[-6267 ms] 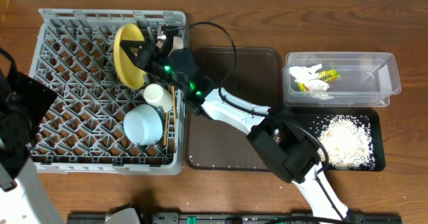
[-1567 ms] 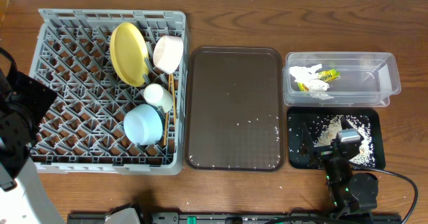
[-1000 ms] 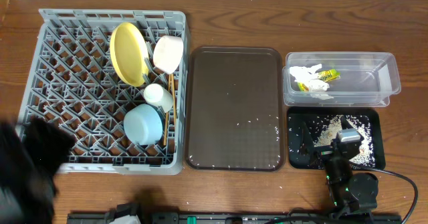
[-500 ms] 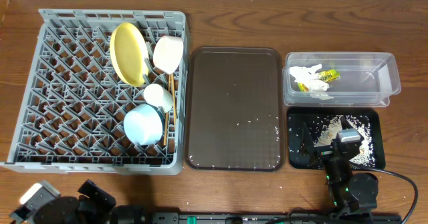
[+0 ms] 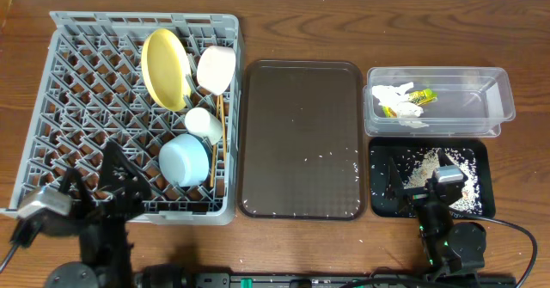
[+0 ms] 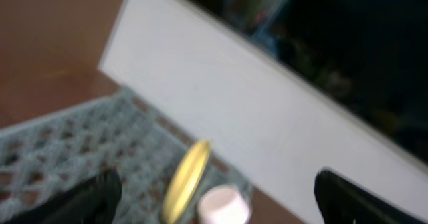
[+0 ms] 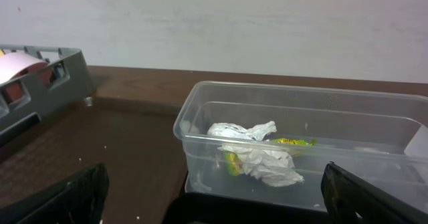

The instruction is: Sort waste into correct bins and load items into the dishwasher

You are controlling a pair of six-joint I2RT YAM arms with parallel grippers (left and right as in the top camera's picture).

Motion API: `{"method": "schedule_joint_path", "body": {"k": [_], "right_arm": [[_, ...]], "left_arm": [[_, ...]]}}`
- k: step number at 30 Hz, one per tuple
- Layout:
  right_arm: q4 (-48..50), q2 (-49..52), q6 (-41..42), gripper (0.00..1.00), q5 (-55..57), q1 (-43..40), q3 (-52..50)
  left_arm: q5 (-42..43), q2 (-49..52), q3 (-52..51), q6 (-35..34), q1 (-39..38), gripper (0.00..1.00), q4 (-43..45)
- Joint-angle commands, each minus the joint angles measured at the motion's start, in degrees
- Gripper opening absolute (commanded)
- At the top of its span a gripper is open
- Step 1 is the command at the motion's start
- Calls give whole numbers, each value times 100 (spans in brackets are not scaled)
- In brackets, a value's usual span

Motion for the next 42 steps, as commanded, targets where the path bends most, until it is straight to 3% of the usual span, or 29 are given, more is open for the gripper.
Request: {"method": "schedule_joint_path", "body": {"k": [1,5,11,26,30,33,42], "right_arm": [[-28,-31,-42,99,74,-42,-7],[-28,-31,-42,99,74,-42,-7],[-28,-31,-42,99,74,-42,-7],[-28,-31,-42,99,74,-42,-7],[-28,-31,-42,99,74,-42,-7],[-28,-31,-42,99,74,-42,-7],[-28,-31,-42,99,74,-42,-7]], "left_arm": [[621,-369,-905,11,-33,93,964],[625,-835,-1941,-101,-33,93,1943],[621,-1333,-3073,-365,-44,93,2706],[131,-1344,-4422,-479,-546,93,2706],[98,-1344,-4439,-409,-551,93,1985],[107,-1346,-4439,-85,-553,93,2015],[109,-1333,-4439,-90,-551,93,2015]]}}
